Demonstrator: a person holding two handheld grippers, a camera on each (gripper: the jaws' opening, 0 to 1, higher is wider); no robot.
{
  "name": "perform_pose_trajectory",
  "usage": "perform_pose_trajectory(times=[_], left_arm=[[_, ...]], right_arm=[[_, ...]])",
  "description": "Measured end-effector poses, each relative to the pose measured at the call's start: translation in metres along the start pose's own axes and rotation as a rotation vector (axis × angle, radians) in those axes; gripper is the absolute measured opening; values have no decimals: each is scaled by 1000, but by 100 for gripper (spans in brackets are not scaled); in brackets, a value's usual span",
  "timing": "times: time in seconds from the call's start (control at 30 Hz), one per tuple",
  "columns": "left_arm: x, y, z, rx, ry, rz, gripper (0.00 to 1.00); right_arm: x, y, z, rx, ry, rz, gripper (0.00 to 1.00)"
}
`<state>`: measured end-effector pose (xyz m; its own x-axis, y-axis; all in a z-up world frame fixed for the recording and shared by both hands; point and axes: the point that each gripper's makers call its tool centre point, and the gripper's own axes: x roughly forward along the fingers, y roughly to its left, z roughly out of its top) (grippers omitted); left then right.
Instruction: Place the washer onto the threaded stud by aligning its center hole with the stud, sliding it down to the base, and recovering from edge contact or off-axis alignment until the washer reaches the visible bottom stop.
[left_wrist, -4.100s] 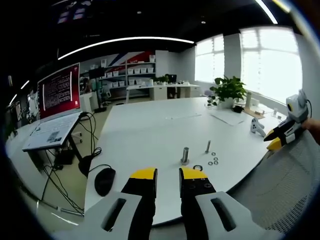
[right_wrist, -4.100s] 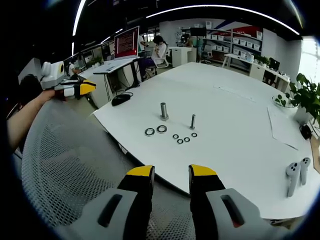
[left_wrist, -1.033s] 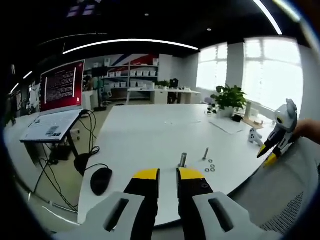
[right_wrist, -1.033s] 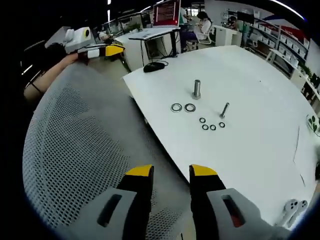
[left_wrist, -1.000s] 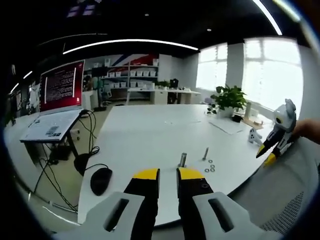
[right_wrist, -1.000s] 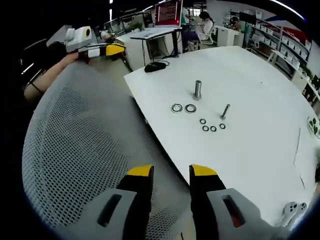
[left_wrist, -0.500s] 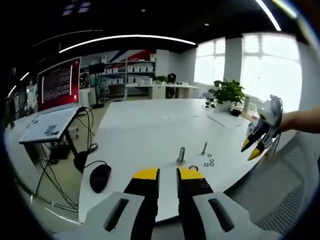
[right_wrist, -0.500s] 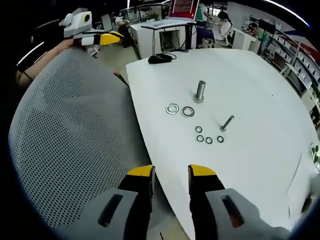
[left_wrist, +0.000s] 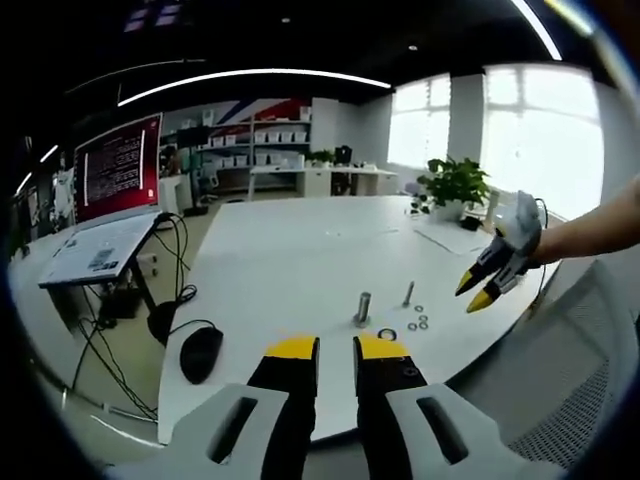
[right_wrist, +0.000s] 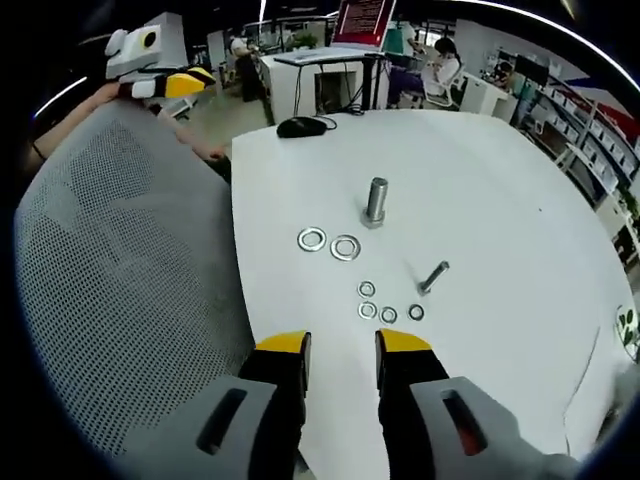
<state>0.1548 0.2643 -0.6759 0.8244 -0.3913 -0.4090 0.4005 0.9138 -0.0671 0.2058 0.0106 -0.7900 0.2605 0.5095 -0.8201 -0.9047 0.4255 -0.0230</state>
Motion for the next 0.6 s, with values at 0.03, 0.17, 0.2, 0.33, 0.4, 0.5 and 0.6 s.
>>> perform_pose_trajectory(times=[0.03, 0.17, 0.2, 0.33, 0.4, 0.5, 0.6], left_arm=[[0, 0, 0, 1, 1, -1, 11], [0, 1, 0, -1, -3, 4, 11], [0, 1, 0, -1, -4, 4, 11], [0, 1, 0, 0, -1, 1, 11], [0, 0, -1, 2, 3, 0, 11], [0, 1, -1, 0, 0, 2, 11], [0, 2, 0, -1, -1, 4, 11]], right_arm=[[5, -2, 0, -6, 16, 5, 28], [22, -6, -1, -40, 67, 15, 27], [26, -6, -2, -38, 76, 22, 27], [38, -8, -8, -54, 122, 35, 27], [43, -8, -10, -51, 124, 40, 27], [47, -7, -12, -57, 138, 50, 26], [54, -8, -12, -57, 146, 57, 25]])
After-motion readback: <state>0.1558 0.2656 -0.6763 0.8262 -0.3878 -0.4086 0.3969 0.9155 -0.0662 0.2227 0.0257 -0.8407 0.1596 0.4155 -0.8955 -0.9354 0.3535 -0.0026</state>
